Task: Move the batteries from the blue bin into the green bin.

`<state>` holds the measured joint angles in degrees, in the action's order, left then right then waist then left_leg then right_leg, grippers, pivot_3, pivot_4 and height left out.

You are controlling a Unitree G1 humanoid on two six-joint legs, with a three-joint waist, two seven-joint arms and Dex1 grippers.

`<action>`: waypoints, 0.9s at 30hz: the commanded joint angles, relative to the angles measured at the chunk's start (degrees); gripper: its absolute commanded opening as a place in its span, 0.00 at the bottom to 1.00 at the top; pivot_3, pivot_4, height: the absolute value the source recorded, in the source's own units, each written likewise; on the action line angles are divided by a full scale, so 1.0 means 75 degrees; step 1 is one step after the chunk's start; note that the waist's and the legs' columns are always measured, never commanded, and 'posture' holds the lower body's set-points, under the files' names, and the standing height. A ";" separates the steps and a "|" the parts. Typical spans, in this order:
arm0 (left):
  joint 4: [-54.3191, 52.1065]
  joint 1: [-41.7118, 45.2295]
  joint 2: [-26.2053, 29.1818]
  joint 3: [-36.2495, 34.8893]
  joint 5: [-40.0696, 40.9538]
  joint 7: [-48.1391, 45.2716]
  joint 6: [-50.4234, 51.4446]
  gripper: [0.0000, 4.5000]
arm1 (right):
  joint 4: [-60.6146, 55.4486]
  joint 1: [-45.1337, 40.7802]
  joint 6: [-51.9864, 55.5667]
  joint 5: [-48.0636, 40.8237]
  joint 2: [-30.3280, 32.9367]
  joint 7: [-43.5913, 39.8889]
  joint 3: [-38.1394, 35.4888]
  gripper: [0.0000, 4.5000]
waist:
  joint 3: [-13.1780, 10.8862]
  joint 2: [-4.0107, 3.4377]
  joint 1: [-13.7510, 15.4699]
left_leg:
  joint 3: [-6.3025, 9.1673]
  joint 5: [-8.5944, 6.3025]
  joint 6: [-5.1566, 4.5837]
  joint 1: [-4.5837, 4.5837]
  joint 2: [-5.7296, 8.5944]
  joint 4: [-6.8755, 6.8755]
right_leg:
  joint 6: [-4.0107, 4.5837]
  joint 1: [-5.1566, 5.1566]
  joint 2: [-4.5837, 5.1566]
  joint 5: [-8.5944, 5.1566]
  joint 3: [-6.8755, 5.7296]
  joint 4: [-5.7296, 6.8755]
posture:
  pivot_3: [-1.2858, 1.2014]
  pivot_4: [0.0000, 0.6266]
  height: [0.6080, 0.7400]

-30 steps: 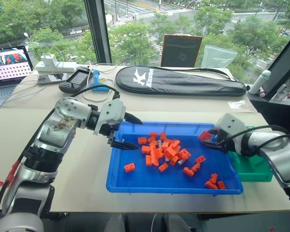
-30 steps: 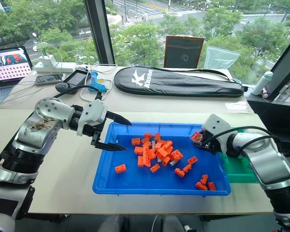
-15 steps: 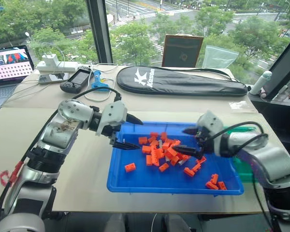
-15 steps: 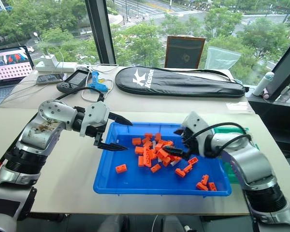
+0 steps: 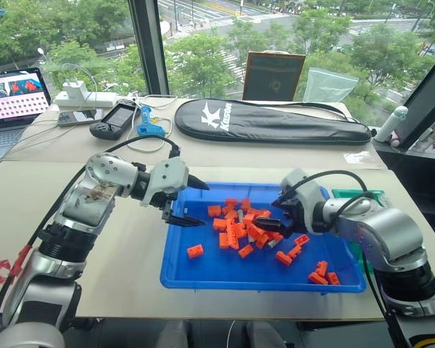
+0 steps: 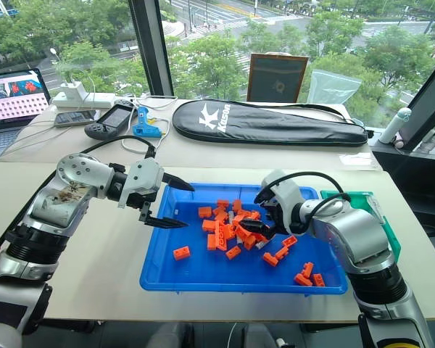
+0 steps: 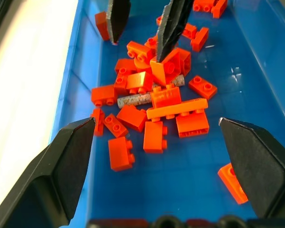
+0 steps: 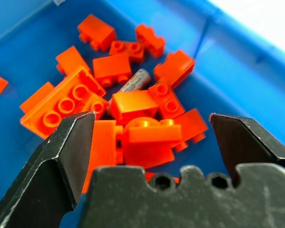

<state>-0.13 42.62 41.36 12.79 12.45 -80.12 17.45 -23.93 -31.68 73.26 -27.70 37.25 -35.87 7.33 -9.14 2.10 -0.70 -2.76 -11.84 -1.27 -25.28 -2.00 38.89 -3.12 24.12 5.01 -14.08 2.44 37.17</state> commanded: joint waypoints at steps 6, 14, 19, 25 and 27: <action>-0.0115 -0.0028 0.0038 -0.0020 0.0037 0.0025 0.0081 1.00 | -0.0017 -0.0179 0.0007 0.0126 0.0050 0.0186 0.0418 1.00 | 0.0000 0.0000 -0.0004 | 0.0001 0.0000 0.0000 0.0000 0.0000 0.0000 | 0.0000 0.0001 0.0000 0.0000 0.0000 0.0001 | 0.52 0.24 0.95; -0.0128 -0.0031 -0.0010 -0.0006 0.0015 0.0086 0.0040 1.00 | 0.0272 -0.0142 -0.0126 0.0395 0.0112 0.0266 0.0745 1.00 | 0.0000 0.0000 -0.0008 | 0.0000 0.0000 0.0000 0.0000 0.0000 0.0000 | 0.0000 0.0001 0.0000 0.0000 0.0000 0.0001 | 0.52 0.24 0.95; -0.0181 -0.0096 -0.0008 -0.0024 0.0040 0.0118 0.0056 1.00 | 0.0296 -0.0096 -0.0196 0.0434 0.0164 0.0216 0.0792 1.00 | 0.0000 0.0000 -0.0006 | 0.0000 0.0000 0.0000 0.0000 -0.0001 0.0000 | 0.0000 0.0000 -0.0001 0.0000 0.0000 0.0001 | 0.52 0.24 0.95; -0.0170 -0.0160 0.0044 -0.0023 -0.0011 0.0117 -0.0011 1.00 | 0.0300 -0.0107 -0.0257 0.0450 0.0201 0.0168 0.0845 0.85 | 0.0000 0.0000 -0.0010 | 0.0000 0.0000 0.0000 0.0000 -0.0001 0.0000 | 0.0000 0.0003 -0.0001 0.0000 0.0000 0.0001 | 0.52 0.24 0.95; -0.0154 -0.0139 0.0026 -0.0020 -0.0037 0.0138 -0.0026 1.00 | 0.0252 -0.0180 -0.0214 0.0406 0.0172 0.0156 0.0779 0.70 | 0.0000 -0.0001 -0.0006 | 0.0000 0.0000 0.0000 0.0000 0.0000 0.0000 | 0.0000 0.0002 -0.0001 0.0000 0.0000 0.0001 | 0.52 0.24 0.95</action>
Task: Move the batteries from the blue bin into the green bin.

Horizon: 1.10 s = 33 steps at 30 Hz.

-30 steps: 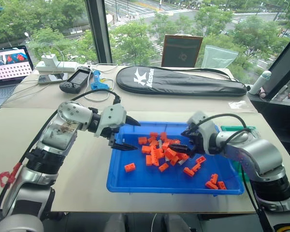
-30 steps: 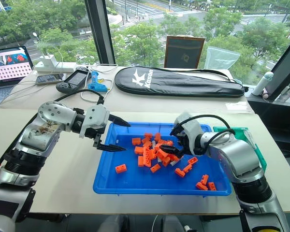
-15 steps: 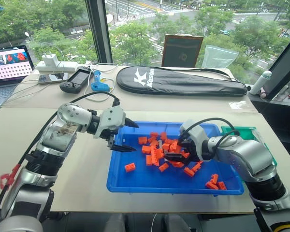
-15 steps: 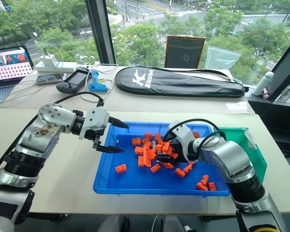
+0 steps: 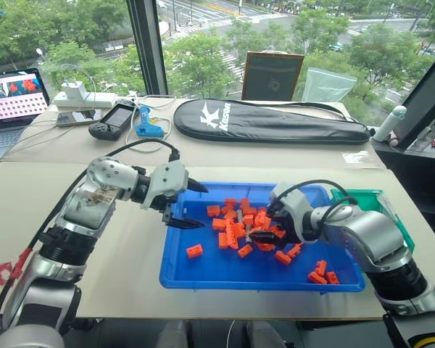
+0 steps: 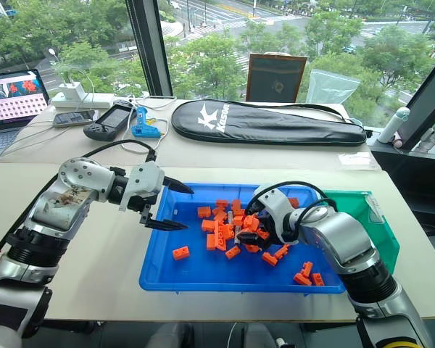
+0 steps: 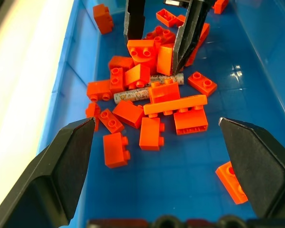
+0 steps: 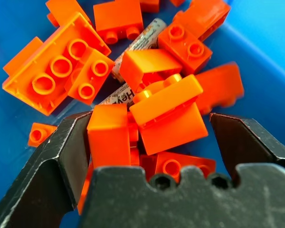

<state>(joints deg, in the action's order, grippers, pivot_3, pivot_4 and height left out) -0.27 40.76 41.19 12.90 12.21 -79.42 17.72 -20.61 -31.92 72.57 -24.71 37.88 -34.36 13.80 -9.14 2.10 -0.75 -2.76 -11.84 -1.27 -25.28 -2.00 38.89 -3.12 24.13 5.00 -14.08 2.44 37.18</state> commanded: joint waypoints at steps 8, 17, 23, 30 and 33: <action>-0.0098 0.0137 -0.0024 -0.0026 -0.0062 0.0062 -0.0110 1.00 | -0.0431 -0.0521 0.0084 -0.0283 0.0258 -0.0225 -0.0611 0.65 | 0.0000 0.0000 0.0001 | 0.0000 0.0000 0.0000 0.0000 0.0000 -0.0001 | 0.0000 0.0001 0.0000 0.0000 0.0000 0.0000 | 0.52 0.24 0.95; 0.0063 0.0242 -0.0145 0.0019 -0.0157 0.0064 -0.0323 1.00 | -0.0385 -0.0246 -0.0018 -0.0301 0.1823 -0.0500 -0.1702 0.65 | -0.0001 -0.0001 0.0050 | -0.0003 -0.0001 -0.0002 -0.0003 0.0005 -0.0001 | 0.0000 -0.0001 0.0009 0.0000 -0.0002 -0.0007 | 0.52 0.24 0.95; 0.0281 0.0381 -0.0177 0.0044 -0.0214 0.0011 -0.0476 1.00 | -0.0407 0.0368 -0.0072 -0.0294 0.1931 -0.0417 -0.1939 0.65 | -0.0001 -0.0001 0.0004 | -0.0003 -0.0001 -0.0002 -0.0003 0.0003 -0.0003 | 0.0000 0.0000 0.0006 0.0000 0.0000 -0.0006 | 0.52 0.24 0.95; 0.0325 0.0400 -0.0169 0.0101 -0.0208 -0.0110 -0.0549 1.00 | -0.0095 0.0573 -0.0649 0.0187 0.2008 -0.0222 -0.1624 0.65 | -0.0001 -0.0001 -0.0003 | -0.0003 -0.0001 -0.0002 -0.0002 0.0004 -0.0002 | 0.0000 0.0001 0.0006 0.0000 0.0002 -0.0005 | 0.52 0.24 0.95; 0.0368 0.0388 -0.0117 0.0077 -0.0240 -0.0121 -0.0571 1.00 | -0.0043 0.0546 -0.0827 0.0335 0.2071 -0.0198 -0.1665 0.76 | -0.0001 -0.0001 0.0004 | -0.0004 -0.0001 -0.0002 -0.0003 0.0005 -0.0002 | 0.0000 0.0002 0.0007 0.0000 0.0002 -0.0005 | 0.52 0.24 0.95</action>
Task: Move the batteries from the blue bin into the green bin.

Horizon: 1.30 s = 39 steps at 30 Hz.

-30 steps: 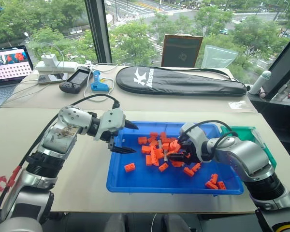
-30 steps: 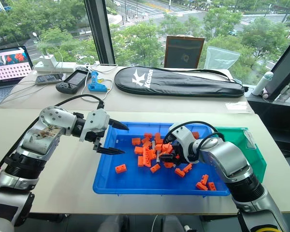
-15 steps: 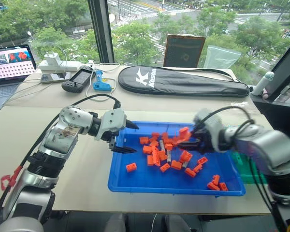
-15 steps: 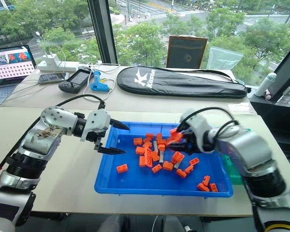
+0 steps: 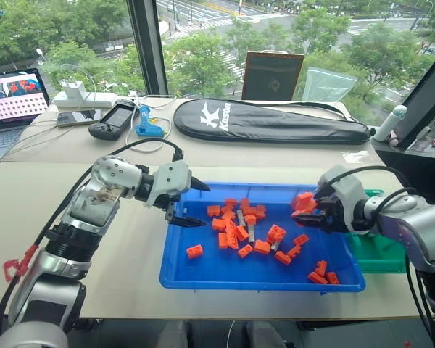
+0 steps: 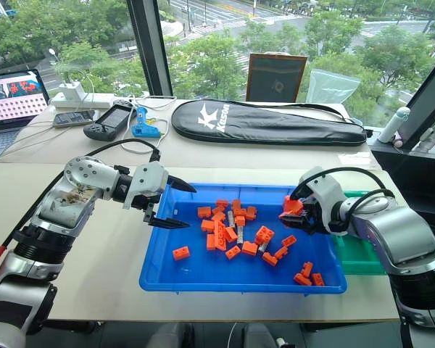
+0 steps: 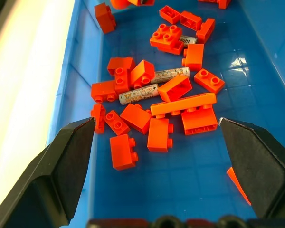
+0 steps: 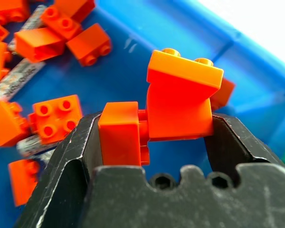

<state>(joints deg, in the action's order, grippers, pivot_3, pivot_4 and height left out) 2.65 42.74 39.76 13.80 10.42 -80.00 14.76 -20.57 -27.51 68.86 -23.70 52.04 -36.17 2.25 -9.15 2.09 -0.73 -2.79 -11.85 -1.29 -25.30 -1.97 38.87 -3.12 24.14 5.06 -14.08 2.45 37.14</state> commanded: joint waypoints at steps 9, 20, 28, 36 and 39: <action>-0.0280 0.0016 0.0071 -0.0175 0.0130 0.0233 0.0130 1.00 | -0.0623 -0.0205 -0.0016 -0.0286 0.0222 -0.0219 -0.0597 0.99 | 0.0000 0.0000 -0.0002 | 0.0002 0.0000 0.0000 0.0000 -0.0001 0.0000 | 0.0000 -0.0001 -0.0001 0.0000 0.0000 0.0000 | 0.52 0.24 0.95; -0.0269 0.0029 0.0036 -0.0115 0.0120 0.0268 0.0077 1.00 | -0.1237 0.0103 -0.0097 -0.1087 -0.0287 -0.0671 0.0049 0.99 | 0.0000 0.0000 0.0002 | 0.0005 0.0000 0.0000 0.0000 -0.0001 0.0003 | 0.0000 -0.0005 0.0000 0.0000 -0.0002 -0.0001 | 0.52 0.24 0.95; -0.0325 0.0103 0.0104 -0.0258 0.0294 0.0250 0.0284 1.00 | -0.0690 0.0353 -0.0446 -0.0801 -0.0880 -0.0370 0.0443 0.99 | 0.0000 0.0000 0.0002 | 0.0004 0.0000 0.0000 0.0000 0.0000 0.0003 | 0.0000 -0.0003 -0.0001 0.0000 -0.0002 0.0001 | 0.52 0.24 0.95; -0.0499 0.0111 0.0253 -0.0299 0.0612 0.0007 0.0749 1.00 | -0.0342 0.0534 -0.0768 -0.0278 -0.1166 -0.0038 0.0917 0.93 | 0.0000 0.0000 0.0000 | 0.0005 0.0000 0.0000 0.0000 -0.0001 0.0002 | 0.0000 -0.0002 -0.0002 0.0000 -0.0002 0.0001 | 0.52 0.24 0.95; -0.0489 0.0132 0.0227 -0.0258 0.0587 0.0045 0.0731 1.00 | -0.0410 0.0595 -0.0736 -0.0274 -0.1289 0.0085 0.0720 0.75 | 0.0000 0.0000 0.0001 | 0.0004 0.0000 0.0000 0.0000 -0.0001 0.0002 | 0.0000 -0.0002 -0.0002 0.0000 -0.0002 0.0001 | 0.52 0.24 0.95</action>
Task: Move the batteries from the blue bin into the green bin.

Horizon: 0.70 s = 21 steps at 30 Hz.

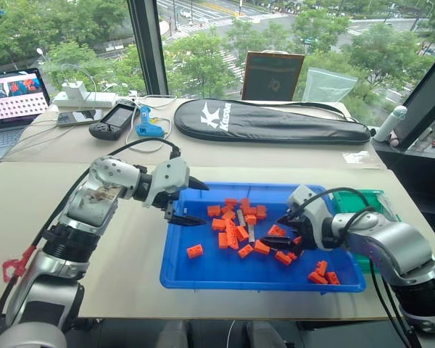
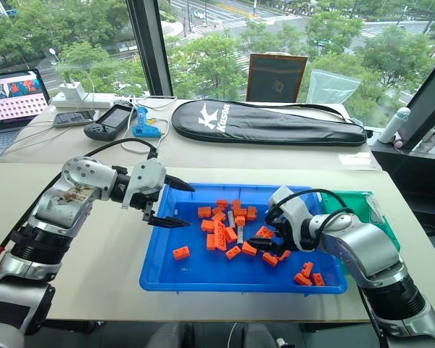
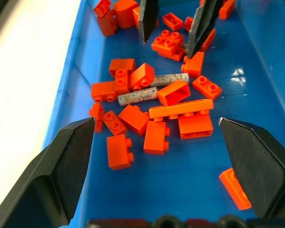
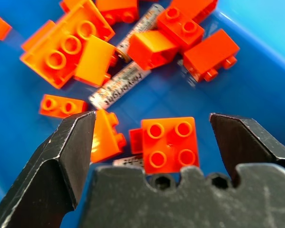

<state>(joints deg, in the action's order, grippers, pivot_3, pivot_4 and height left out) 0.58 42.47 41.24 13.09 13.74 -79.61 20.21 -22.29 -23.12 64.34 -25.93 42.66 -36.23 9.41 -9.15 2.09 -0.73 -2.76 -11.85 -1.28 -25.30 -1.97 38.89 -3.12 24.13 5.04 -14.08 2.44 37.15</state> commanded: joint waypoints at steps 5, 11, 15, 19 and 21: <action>-0.0192 0.0170 -0.0026 -0.0119 0.0126 -0.0001 -0.0028 1.00 | -0.0294 -0.0033 -0.0038 -0.0042 0.0031 0.0062 -0.0459 0.38 | 0.0000 0.0000 0.0003 | 0.0000 0.0000 0.0000 0.0000 0.0000 0.0000 | 0.0000 0.0000 0.0000 0.0000 0.0000 0.0000 | 0.52 0.24 0.95; -0.0055 0.0200 -0.0120 -0.0059 -0.0012 0.0067 -0.0222 1.00 | -0.0221 -0.0262 -0.0133 -0.0059 0.0167 0.0049 -0.1002 0.32 | 0.0000 0.0000 0.0002 | 0.0000 0.0000 0.0000 0.0000 0.0000 0.0000 | 0.0000 0.0000 0.0000 0.0000 0.0000 0.0000 | 0.52 0.24 0.95; -0.0054 0.0188 -0.0163 -0.0035 -0.0055 0.0098 -0.0258 1.00 | 0.0135 -0.0400 -0.0543 0.0307 0.0324 0.0156 -0.1126 0.32 | 0.0000 0.0000 0.0005 | -0.0001 0.0000 0.0000 0.0000 0.0000 0.0000 | 0.0000 -0.0001 0.0000 0.0000 0.0000 -0.0001 | 0.52 0.24 0.95; -0.0056 0.0182 -0.0197 -0.0014 -0.0071 0.0110 -0.0284 1.00 | 0.0522 -0.0543 -0.1093 0.0627 0.0234 0.0299 -0.1135 0.32 | 0.0000 0.0000 -0.0002 | -0.0003 0.0000 0.0000 0.0000 0.0000 0.0000 | 0.0000 0.0000 -0.0001 0.0000 0.0001 -0.0001 | 0.52 0.24 0.95; -0.0042 0.0190 -0.0208 0.0000 -0.0085 0.0112 -0.0300 1.00 | 0.0625 -0.0589 -0.1220 0.0689 0.0207 0.0312 -0.1146 0.54 | 0.0000 0.0000 -0.0003 | -0.0003 0.0000 0.0000 0.0000 0.0000 -0.0001 | 0.0000 0.0001 -0.0001 0.0000 0.0001 -0.0001 | 0.52 0.24 0.95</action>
<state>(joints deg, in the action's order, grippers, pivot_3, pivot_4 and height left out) 0.86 42.61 39.84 13.29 13.32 -79.06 18.83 -17.29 -26.21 57.40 -21.47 44.11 -34.16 2.84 -9.15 2.09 -0.75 -2.78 -11.85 -1.28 -25.29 -1.97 38.89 -3.12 24.13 5.03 -14.08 2.44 37.14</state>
